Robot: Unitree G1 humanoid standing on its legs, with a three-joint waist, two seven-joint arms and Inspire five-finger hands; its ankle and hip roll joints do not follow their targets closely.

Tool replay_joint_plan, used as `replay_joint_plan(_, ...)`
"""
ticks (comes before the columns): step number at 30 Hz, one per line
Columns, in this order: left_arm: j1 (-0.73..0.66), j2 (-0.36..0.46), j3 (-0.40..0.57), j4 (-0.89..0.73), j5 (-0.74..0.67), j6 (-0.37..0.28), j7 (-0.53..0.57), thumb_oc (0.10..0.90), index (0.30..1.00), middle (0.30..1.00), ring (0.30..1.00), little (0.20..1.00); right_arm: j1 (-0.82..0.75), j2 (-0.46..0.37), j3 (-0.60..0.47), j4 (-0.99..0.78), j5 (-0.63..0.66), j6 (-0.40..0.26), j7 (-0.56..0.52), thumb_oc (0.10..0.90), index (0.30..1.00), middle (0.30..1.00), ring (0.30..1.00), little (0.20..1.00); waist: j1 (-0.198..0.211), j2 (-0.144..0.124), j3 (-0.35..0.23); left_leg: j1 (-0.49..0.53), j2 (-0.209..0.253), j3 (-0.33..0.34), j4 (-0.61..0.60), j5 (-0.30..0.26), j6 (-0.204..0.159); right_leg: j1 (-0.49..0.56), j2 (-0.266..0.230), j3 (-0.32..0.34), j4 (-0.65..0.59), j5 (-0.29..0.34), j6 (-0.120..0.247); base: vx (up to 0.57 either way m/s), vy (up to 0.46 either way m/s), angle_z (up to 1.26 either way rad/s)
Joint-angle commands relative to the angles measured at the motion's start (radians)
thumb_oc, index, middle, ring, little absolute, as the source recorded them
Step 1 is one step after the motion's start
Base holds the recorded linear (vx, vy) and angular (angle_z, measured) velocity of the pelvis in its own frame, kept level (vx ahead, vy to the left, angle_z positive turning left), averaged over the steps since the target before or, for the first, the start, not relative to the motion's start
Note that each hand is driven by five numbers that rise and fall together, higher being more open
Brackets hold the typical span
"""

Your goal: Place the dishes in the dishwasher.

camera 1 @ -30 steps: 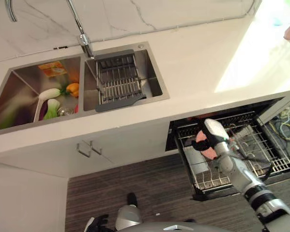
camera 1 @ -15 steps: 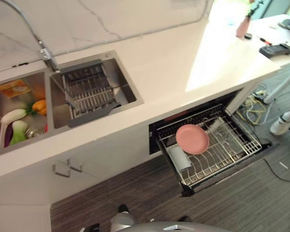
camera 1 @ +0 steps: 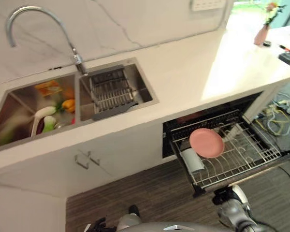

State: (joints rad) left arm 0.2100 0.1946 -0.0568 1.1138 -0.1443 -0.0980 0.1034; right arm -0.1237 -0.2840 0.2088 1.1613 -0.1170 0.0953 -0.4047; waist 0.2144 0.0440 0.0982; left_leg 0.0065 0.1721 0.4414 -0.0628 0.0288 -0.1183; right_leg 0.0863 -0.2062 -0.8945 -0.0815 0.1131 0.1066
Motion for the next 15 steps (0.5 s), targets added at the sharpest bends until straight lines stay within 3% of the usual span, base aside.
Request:
replay_joint_plan(1, -0.015, 0.014, -0.063, 0.005, 0.053, -0.014, 0.013, 0.8, 0.9, 0.9, 0.9, 0.9, -0.109, -0.074, 0.045, -0.149, -0.112, -0.133, 0.032, 0.4, 0.3, 0.3, 0.3, 0.3, 0.04, 0.004, 0.002, -0.081, 0.025, 0.003, -0.001, 0.09, 0.012, 0.053, -0.07, -0.017, 0.028, -0.093, 0.062, 0.01, 0.042, 0.34)
replay_joint_plan(3, -0.003, 0.021, -0.088, -0.004, 0.091, -0.015, 0.006, 0.8, 0.9, 0.9, 0.9, 0.9, -0.2, -0.098, 0.139, -0.254, -0.197, -0.154, 0.046, 0.4, 0.3, 0.3, 0.3, 0.3, 0.089, 0.006, -0.005, -0.092, 0.017, -0.024, -0.003, 0.096, 0.013, 0.06, -0.073, -0.041, 0.03, -0.095, 0.061, 0.0, 0.026, 0.22)
replay_joint_plan(4, -0.004, 0.019, -0.086, -0.005, 0.092, -0.014, 0.006, 0.8, 0.9, 0.9, 0.9, 0.9, -0.202, -0.1, 0.139, -0.256, -0.199, -0.152, 0.047, 0.4, 0.3, 0.3, 0.3, 0.3, 0.084, 0.008, -0.004, -0.095, 0.017, -0.028, -0.003, 0.097, 0.013, 0.061, -0.073, -0.044, 0.031, -0.096, 0.061, -0.01, 0.013, 0.32)
replay_joint_plan(5, 0.006, 0.032, -0.101, -0.025, 0.108, -0.02, -0.001, 0.8, 0.9, 0.9, 0.9, 0.9, -0.275, -0.149, 0.2, -0.334, -0.279, -0.166, 0.051, 0.4, 0.3, 0.3, 0.3, 0.3, 0.117, 0.003, -0.007, -0.103, 0.016, -0.044, -0.003, 0.102, 0.012, 0.064, -0.074, -0.058, 0.034, -0.098, 0.061, -0.01, -0.002, 0.6)
replay_joint_plan(8, 0.021, 0.054, -0.119, -0.061, 0.123, -0.029, -0.025, 0.8, 0.9, 0.9, 0.9, 0.9, -0.42, -0.252, 0.304, -0.455, -0.413, -0.188, 0.061, 0.4, 0.3, 0.3, 0.3, 0.3, 0.154, -0.002, -0.01, -0.119, 0.015, -0.075, -0.002, 0.111, 0.009, 0.069, -0.07, -0.076, 0.04, -0.104, 0.061, -0.01, 0.005, 0.45)
replay_joint_plan(11, 0.032, 0.065, -0.114, -0.067, 0.089, -0.03, -0.032, 0.8, 0.9, 0.9, 0.9, 0.9, -0.561, -0.31, 0.379, -0.529, -0.466, -0.2, 0.074, 0.4, 0.3, 0.3, 0.3, 0.3, 0.186, -0.01, -0.005, -0.137, 0.014, -0.102, -0.001, 0.119, 0.008, 0.069, -0.066, -0.093, 0.046, -0.107, 0.06, 0.0, 0.013, 0.25)
replay_joint_plan(15, 0.042, 0.072, -0.105, -0.051, 0.054, -0.026, -0.034, 0.8, 0.9, 0.9, 0.9, 0.9, -0.661, -0.346, 0.414, -0.472, -0.468, -0.191, 0.073, 0.4, 0.3, 0.3, 0.3, 0.3, 0.234, -0.019, 0.0, -0.165, 0.007, -0.138, -0.002, 0.131, 0.008, 0.071, -0.064, -0.126, 0.052, -0.111, 0.057, -0.01, 0.015, 0.38)
